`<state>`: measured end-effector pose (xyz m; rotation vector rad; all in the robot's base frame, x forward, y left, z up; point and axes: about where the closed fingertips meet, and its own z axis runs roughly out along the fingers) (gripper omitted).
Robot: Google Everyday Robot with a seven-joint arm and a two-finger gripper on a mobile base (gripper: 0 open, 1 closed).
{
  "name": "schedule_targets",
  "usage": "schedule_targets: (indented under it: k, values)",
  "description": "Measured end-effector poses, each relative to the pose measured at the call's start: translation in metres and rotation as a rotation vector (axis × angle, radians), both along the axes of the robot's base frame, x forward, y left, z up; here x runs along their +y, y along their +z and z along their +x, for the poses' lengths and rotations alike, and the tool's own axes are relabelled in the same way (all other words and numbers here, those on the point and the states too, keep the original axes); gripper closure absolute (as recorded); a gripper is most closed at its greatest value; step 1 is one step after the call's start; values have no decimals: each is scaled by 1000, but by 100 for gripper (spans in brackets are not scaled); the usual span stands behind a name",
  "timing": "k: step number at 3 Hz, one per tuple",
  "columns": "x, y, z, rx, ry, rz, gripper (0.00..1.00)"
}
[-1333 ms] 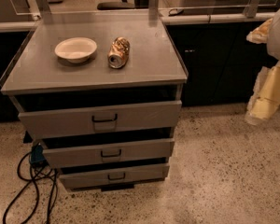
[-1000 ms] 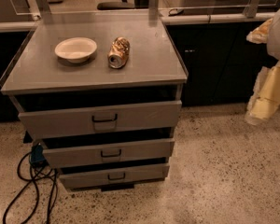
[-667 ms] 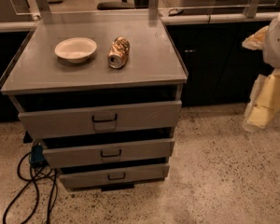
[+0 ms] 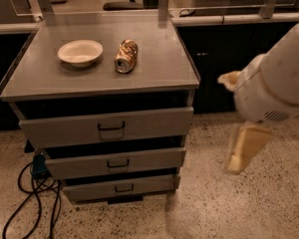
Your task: Open middle drawer
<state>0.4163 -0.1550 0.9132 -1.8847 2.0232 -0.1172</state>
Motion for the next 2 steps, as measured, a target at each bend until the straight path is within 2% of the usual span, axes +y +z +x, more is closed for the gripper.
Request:
schedule_targets:
  k: [1, 2]
  values:
    - [30, -79, 8, 38, 42, -31, 0]
    - [44, -150, 14, 108, 15, -80, 0]
